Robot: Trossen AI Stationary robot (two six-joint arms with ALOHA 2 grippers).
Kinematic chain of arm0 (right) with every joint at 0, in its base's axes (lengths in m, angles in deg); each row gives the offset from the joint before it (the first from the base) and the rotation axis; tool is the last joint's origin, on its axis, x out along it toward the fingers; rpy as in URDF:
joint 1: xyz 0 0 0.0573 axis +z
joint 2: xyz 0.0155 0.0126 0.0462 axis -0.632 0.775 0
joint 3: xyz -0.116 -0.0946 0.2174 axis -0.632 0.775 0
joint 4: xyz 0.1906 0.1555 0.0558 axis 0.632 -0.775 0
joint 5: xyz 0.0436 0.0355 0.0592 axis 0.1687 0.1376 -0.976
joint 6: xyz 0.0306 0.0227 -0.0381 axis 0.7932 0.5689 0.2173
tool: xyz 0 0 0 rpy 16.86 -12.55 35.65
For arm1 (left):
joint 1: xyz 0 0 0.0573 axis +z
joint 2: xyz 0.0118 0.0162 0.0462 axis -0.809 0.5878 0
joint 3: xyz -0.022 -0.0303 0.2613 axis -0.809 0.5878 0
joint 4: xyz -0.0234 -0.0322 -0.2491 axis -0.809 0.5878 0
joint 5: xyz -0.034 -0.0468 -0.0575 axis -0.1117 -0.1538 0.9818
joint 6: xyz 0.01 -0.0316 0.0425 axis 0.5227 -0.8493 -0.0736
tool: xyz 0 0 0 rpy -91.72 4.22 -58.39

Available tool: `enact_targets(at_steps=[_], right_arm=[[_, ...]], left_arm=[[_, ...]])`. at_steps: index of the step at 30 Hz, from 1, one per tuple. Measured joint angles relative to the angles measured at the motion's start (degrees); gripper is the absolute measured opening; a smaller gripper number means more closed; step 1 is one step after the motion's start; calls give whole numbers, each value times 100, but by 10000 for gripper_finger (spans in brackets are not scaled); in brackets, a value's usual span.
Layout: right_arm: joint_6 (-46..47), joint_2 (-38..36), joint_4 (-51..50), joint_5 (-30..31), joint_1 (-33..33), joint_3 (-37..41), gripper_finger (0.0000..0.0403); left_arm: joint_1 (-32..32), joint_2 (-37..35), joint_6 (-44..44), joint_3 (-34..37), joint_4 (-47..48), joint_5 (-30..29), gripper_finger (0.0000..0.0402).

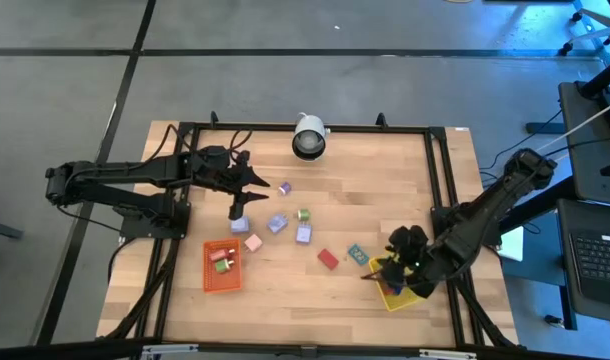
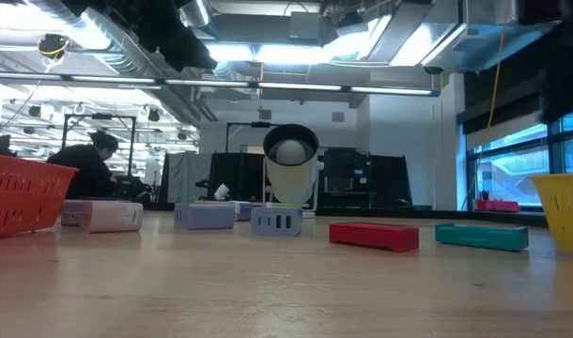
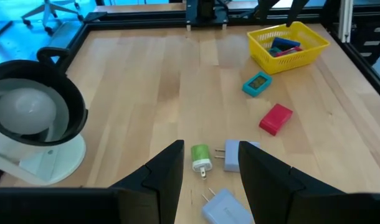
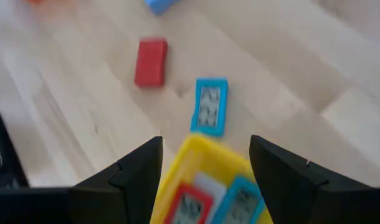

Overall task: Pick & Place Office items
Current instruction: Put the light blue digital clock into the yellow basket

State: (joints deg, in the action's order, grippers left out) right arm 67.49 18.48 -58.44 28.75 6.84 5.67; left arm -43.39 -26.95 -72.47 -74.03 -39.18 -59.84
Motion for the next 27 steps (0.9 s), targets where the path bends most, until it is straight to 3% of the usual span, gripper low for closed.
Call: enact_targets(at_steps=[4,11,16,21,27], right_arm=[[-560,0,429,84,-449,0,240],[-1201,133,887,-330,-1111,0,240],[-1098,594,1302,-687,-1320,0,240],[-1696,1182,2158,-1216,-1674,0,240],[-2300,1689,2192,-1412,-1986,-377,240]], left_arm=[[0,0,22,0,1,-17,148],[0,0,49,0,11,-21,148],[0,0,64,0,126,-24,148],[0,0,88,0,122,-25,148],[0,0,60,0,122,-27,148]])
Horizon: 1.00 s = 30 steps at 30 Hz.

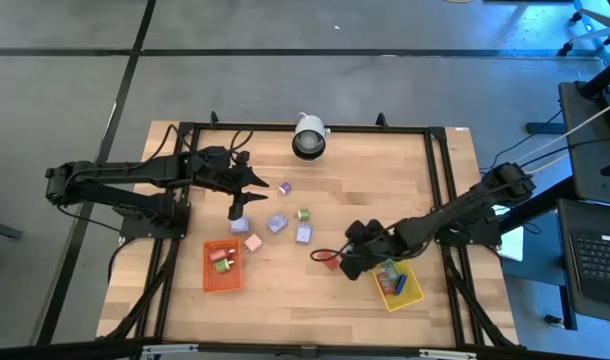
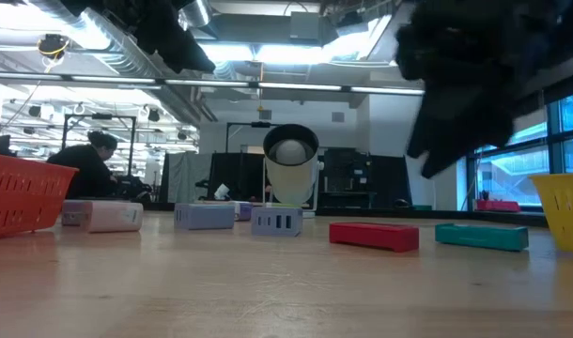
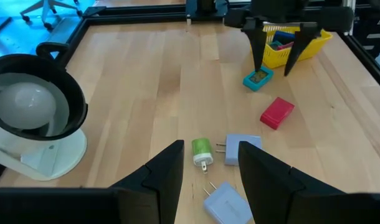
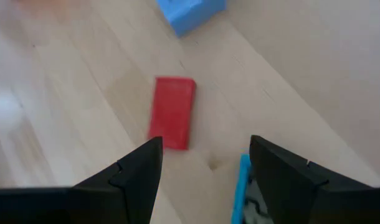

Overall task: Pick & Place Office items
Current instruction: Put the light blue digital clock into the yellow basket

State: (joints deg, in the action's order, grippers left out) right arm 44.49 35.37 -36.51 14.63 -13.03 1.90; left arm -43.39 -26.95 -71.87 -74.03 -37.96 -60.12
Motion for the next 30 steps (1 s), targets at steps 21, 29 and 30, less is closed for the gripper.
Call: enact_targets(at_steps=[21,29,30], right_arm=[[725,635,-2669,-1065,-170,-1315,240],[626,902,-2605,-1305,-250,-1319,240],[601,970,-2587,-1323,-258,-1317,240]], left_arm=[[0,0,48,0,187,0,148],[0,0,98,0,185,0,148],[0,0,111,0,185,0,148]])
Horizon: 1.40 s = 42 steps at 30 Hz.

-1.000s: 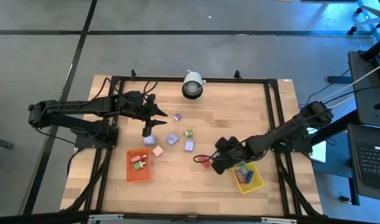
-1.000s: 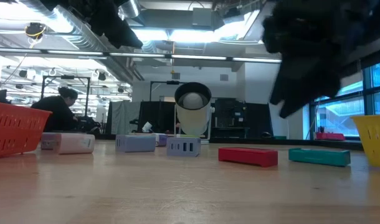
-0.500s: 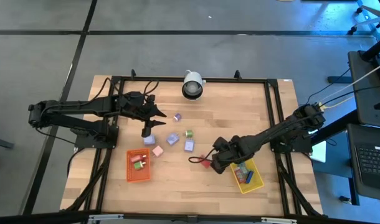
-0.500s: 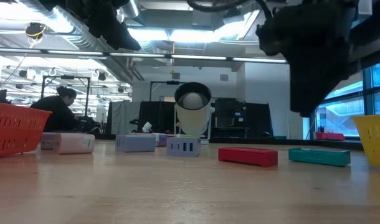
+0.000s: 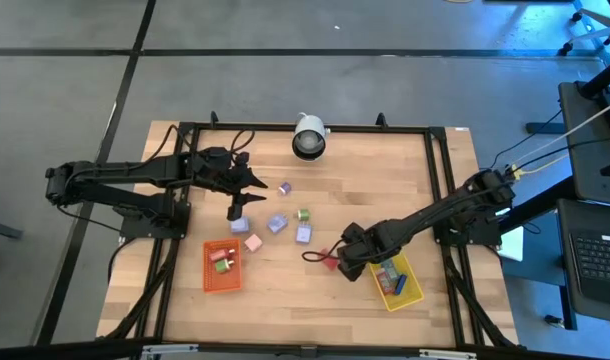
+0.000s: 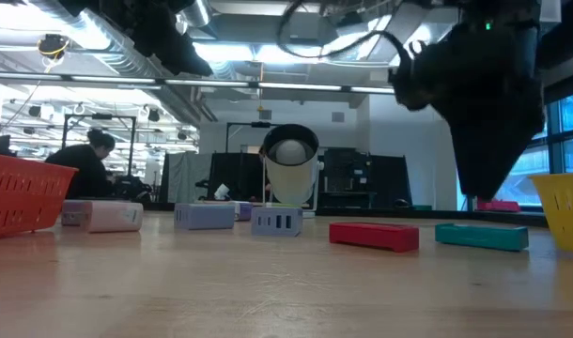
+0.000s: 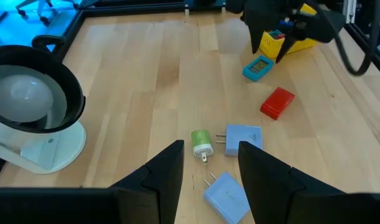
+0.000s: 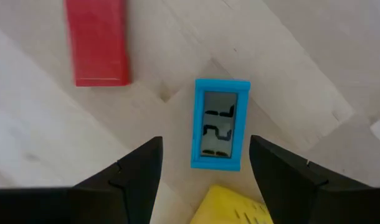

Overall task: Pick & Place Office items
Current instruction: Put the light blue digital clock into the yellow basket

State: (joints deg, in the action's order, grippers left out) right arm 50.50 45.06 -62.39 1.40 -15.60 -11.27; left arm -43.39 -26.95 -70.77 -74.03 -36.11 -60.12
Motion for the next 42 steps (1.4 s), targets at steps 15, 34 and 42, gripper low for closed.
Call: enact_targets(at_steps=[15,34,42], right_arm=[[-455,170,18,144,-233,24,240],[-704,587,224,-282,-275,37,270],[-706,594,403,-252,-275,37,267]], left_arm=[[0,0,37,0,10,34,148],[0,0,38,0,100,115,148],[0,0,36,0,114,114,148]])
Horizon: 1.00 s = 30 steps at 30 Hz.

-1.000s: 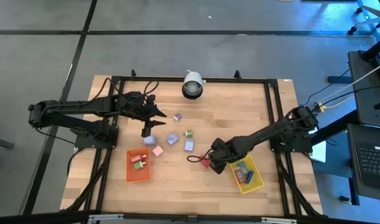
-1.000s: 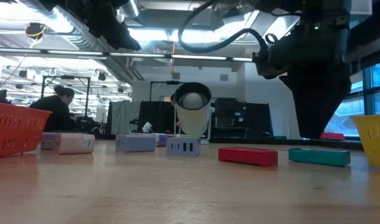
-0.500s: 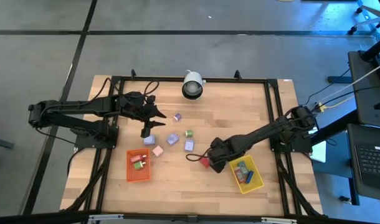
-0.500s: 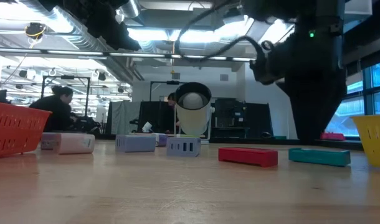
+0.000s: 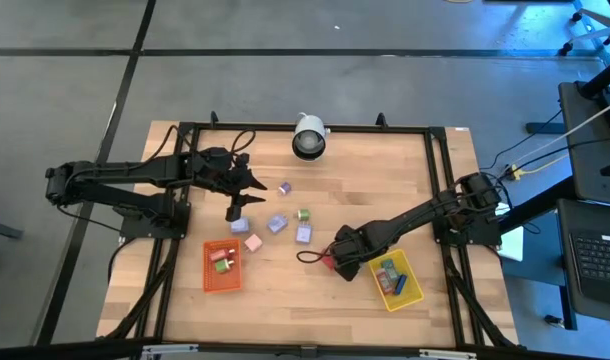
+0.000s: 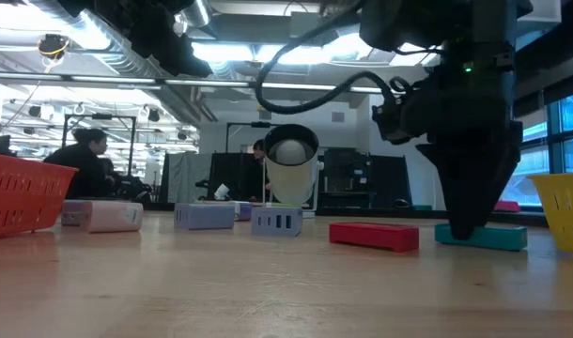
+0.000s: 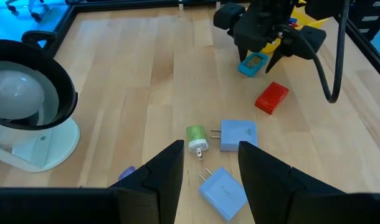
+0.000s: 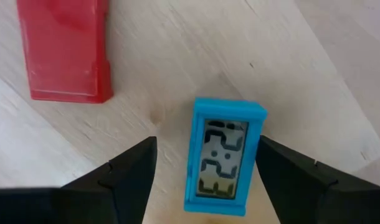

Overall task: Pick & Place Office items
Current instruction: Put the light blue digital clock into the yellow basket

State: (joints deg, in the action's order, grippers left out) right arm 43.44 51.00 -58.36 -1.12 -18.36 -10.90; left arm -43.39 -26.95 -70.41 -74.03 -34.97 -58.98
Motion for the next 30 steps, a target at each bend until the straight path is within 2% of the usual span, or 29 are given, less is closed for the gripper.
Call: enact_targets(at_steps=[8,17,30], right_arm=[[-120,252,42,-86,2,-31,228],[-365,216,133,-110,4,-22,149],[-827,263,-77,-75,-83,-244,149]], left_arm=[[0,0,-4,0,0,0,148],[0,0,-4,0,2,0,148],[0,0,-54,0,0,0,148]])
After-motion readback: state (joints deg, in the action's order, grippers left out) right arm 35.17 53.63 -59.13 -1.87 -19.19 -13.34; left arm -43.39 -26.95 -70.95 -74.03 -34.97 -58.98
